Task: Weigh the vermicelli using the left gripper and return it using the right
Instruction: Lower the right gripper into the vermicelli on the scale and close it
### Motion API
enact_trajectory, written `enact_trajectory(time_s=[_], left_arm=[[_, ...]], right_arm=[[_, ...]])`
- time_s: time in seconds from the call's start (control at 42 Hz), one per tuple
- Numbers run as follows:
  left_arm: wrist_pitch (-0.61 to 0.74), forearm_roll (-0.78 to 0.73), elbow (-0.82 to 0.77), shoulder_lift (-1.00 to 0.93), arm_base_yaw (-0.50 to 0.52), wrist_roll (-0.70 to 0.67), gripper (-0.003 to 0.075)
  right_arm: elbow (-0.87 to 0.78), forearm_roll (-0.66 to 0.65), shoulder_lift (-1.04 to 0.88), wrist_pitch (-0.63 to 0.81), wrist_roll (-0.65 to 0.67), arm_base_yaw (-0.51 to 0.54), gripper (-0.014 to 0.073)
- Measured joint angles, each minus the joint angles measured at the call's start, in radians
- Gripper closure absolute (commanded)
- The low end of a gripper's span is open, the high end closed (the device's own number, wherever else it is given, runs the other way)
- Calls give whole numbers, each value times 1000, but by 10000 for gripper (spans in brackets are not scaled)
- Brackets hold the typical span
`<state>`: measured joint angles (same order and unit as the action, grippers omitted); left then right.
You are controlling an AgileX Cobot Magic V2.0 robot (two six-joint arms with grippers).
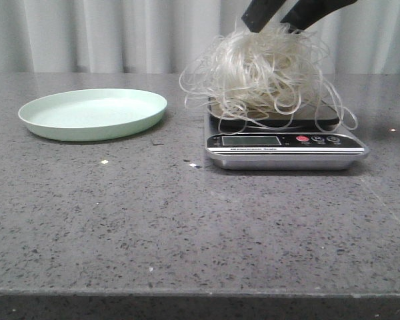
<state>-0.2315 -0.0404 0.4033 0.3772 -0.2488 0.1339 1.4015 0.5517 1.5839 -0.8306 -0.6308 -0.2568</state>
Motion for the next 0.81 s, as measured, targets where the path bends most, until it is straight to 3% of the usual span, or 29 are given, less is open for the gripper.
enact_trajectory(time_s=[0.286, 0.548, 0.667, 0.81], left_arm=[[0, 0, 0, 0, 0, 0, 584], [0, 0, 0, 0, 0, 0, 584], [0, 0, 0, 0, 0, 0, 584], [0, 0, 0, 0, 0, 0, 584]], right_arm=[[4, -78, 54, 10, -4, 0, 23], [14, -53, 116, 2, -4, 0, 46], [16, -43, 126, -3, -4, -1, 165], [18, -33, 126, -16, -2, -1, 414]])
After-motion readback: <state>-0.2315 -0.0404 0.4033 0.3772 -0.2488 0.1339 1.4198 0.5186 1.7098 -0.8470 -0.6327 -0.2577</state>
